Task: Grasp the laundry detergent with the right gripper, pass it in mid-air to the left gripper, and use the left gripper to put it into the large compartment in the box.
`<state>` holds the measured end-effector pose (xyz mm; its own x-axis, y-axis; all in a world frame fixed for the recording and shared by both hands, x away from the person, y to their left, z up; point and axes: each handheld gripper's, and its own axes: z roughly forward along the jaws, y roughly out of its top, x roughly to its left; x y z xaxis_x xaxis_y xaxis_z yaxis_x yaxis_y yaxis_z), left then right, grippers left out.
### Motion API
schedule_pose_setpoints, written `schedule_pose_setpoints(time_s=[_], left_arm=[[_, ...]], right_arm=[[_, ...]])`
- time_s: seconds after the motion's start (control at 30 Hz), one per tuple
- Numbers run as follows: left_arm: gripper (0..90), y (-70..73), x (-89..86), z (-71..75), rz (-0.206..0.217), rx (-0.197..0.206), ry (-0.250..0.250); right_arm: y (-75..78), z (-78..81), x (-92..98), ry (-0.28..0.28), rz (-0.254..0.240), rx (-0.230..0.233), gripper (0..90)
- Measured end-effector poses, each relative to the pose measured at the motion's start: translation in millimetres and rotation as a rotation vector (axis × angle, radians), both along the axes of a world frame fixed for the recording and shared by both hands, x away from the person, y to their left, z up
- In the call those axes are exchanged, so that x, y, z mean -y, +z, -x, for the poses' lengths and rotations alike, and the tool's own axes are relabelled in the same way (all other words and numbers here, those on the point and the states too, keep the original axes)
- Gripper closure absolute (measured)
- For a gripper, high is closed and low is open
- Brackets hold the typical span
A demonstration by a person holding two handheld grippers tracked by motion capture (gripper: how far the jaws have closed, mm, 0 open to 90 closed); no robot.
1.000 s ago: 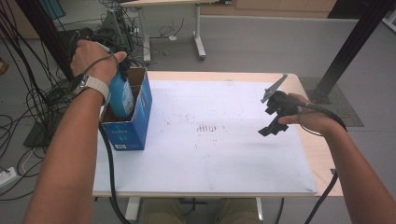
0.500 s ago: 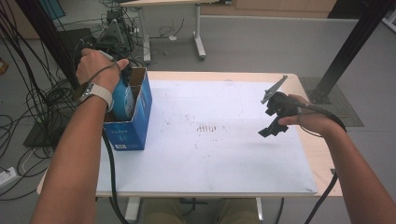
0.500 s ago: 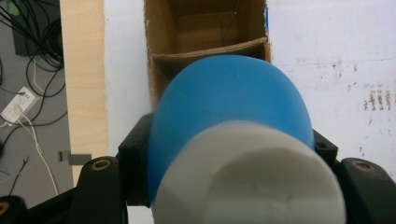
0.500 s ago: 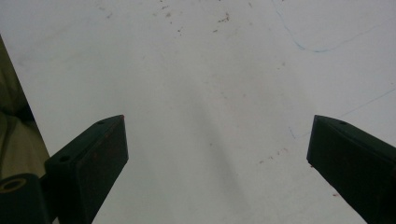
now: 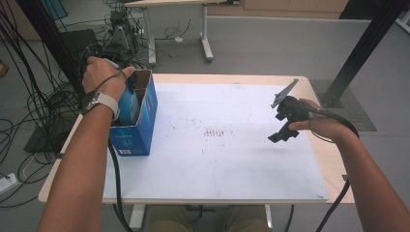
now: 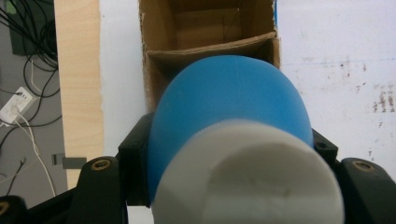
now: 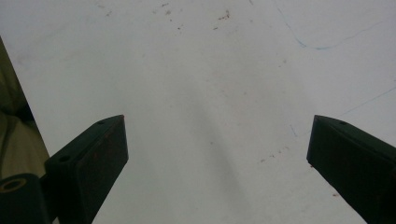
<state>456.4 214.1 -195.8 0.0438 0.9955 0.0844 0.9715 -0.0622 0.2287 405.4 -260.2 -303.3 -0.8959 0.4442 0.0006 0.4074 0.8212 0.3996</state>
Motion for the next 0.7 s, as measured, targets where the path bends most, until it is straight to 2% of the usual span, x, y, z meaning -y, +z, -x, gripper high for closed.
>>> schedule_pose_setpoints(time_s=[0.7], left_arm=[[37.3,-17.9,-0.9,0.3,-0.008,0.017,-0.006]], right_arm=[[-2.0,0.4,-0.6,0.001,0.000,-0.003,5.2]])
